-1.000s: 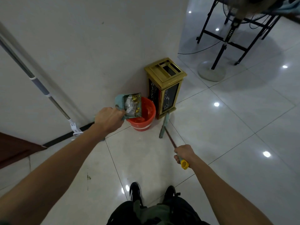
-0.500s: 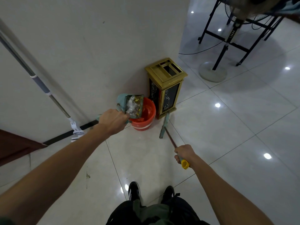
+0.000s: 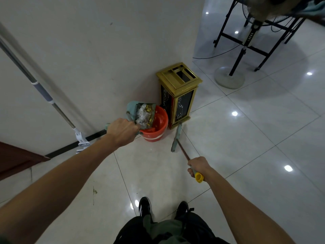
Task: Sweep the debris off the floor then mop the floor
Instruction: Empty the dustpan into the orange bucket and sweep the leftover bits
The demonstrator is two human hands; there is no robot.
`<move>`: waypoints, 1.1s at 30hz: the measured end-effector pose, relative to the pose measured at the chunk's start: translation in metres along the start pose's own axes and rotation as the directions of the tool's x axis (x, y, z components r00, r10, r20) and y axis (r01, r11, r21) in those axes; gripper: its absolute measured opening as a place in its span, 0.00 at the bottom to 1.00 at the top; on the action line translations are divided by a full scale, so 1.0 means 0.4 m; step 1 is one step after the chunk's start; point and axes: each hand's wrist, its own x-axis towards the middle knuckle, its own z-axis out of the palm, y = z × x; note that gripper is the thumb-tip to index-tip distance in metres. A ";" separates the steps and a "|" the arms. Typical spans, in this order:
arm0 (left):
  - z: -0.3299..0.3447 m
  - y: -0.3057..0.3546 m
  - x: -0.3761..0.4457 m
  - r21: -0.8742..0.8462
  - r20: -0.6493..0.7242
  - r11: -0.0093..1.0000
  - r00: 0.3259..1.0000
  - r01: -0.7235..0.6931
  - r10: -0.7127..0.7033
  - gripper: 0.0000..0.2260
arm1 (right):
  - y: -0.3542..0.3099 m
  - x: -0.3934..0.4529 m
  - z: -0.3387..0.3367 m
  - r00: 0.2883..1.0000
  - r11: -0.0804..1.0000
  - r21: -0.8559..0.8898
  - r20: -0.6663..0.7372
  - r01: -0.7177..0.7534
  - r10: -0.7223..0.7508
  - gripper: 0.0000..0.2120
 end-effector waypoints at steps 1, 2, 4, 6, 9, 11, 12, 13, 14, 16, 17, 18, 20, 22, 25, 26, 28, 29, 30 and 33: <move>-0.002 -0.001 -0.003 0.001 -0.007 1.000 1.000 0.001 -0.001 0.09 | -0.001 0.000 0.000 1.000 1.000 0.004 0.002 0.002 -0.002 0.06; -0.004 -0.001 -0.004 0.003 -0.013 1.000 1.000 0.001 -0.001 0.10 | -0.002 0.000 -0.001 1.000 1.000 0.006 0.004 0.007 -0.007 0.06; -0.009 -0.003 -0.005 0.005 -0.021 1.000 1.000 0.003 -0.003 0.10 | -0.004 -0.001 -0.002 1.000 1.000 0.006 0.006 0.015 -0.015 0.05; -0.012 -0.004 -0.005 -0.005 -0.022 1.000 1.000 0.010 -0.010 0.10 | -0.007 0.000 -0.002 1.000 1.000 0.005 0.005 0.019 -0.020 0.04; -0.008 -0.004 -0.006 -0.012 -0.005 1.000 1.000 -0.003 0.003 0.09 | -0.008 0.005 -0.003 1.000 1.000 -0.008 -0.002 0.017 -0.017 0.06; -0.001 -0.002 -0.008 0.005 0.009 1.000 1.000 -0.017 0.017 0.09 | -0.008 0.007 -0.004 1.000 1.000 -0.008 -0.002 0.012 -0.012 0.06; 0.000 -0.001 -0.008 0.012 0.014 1.000 1.000 -0.022 0.022 0.08 | -0.008 0.008 -0.005 1.000 1.000 -0.006 -0.002 0.010 -0.010 0.06; -0.001 -0.001 -0.008 0.018 0.018 0.999 0.999 -0.028 0.027 0.08 | -0.008 0.008 -0.004 1.000 1.000 -0.007 -0.003 0.007 -0.007 0.06; -0.003 0.000 -0.008 0.022 0.021 0.999 0.999 -0.034 0.033 0.08 | -0.006 0.008 -0.004 1.000 1.000 -0.008 -0.004 0.004 -0.004 0.06; -0.012 0.007 -0.007 0.028 0.019 0.999 0.999 -0.044 0.044 0.08 | -0.003 0.011 -0.004 1.000 1.000 -0.007 -0.001 0.005 -0.005 0.07; -0.018 0.010 -0.008 0.030 0.018 0.998 0.999 -0.046 0.046 0.08 | -0.001 0.012 -0.004 1.000 1.000 -0.006 0.002 0.005 -0.005 0.07; -0.022 0.013 -0.008 0.031 0.019 0.998 0.999 -0.047 0.047 0.08 | 0.000 0.012 -0.004 1.000 1.000 -0.007 0.004 0.003 -0.003 0.08; -0.029 0.015 -0.011 0.055 0.022 0.997 0.998 -0.055 0.054 0.08 | 0.004 0.013 -0.005 1.000 1.000 -0.004 0.008 -0.002 0.002 0.08; -0.032 0.016 -0.014 0.078 0.027 0.995 0.998 -0.064 0.062 0.09 | 0.008 0.015 -0.006 1.000 1.000 -0.004 0.011 0.000 0.000 0.08; -0.035 0.023 -0.023 0.075 0.055 0.993 0.995 -0.087 0.083 0.09 | 0.014 0.015 -0.005 1.000 1.000 -0.020 0.016 0.004 -0.003 0.07; -0.035 0.028 -0.026 0.067 0.063 0.993 0.994 -0.098 0.093 0.10 | 0.016 0.017 -0.004 1.000 1.000 -0.020 0.019 0.002 -0.002 0.07; -0.039 0.040 -0.032 0.057 0.077 0.992 0.992 -0.109 0.105 0.10 | 0.020 0.018 -0.004 1.000 1.000 -0.022 0.023 -0.001 0.002 0.06; -0.042 0.047 -0.034 0.047 0.080 0.993 0.991 -0.109 0.105 0.10 | 0.022 0.018 -0.004 1.000 1.000 -0.023 0.024 -0.003 0.003 0.06; -0.046 0.052 -0.035 0.035 0.076 0.994 0.992 -0.106 0.103 0.10 | 0.023 0.019 -0.004 1.000 1.000 -0.025 0.025 -0.006 0.006 0.07; -0.055 0.056 -0.036 0.021 0.048 0.994 0.993 -0.105 0.104 0.11 | 0.026 0.016 -0.005 1.000 0.999 -0.038 0.024 -0.007 0.008 0.08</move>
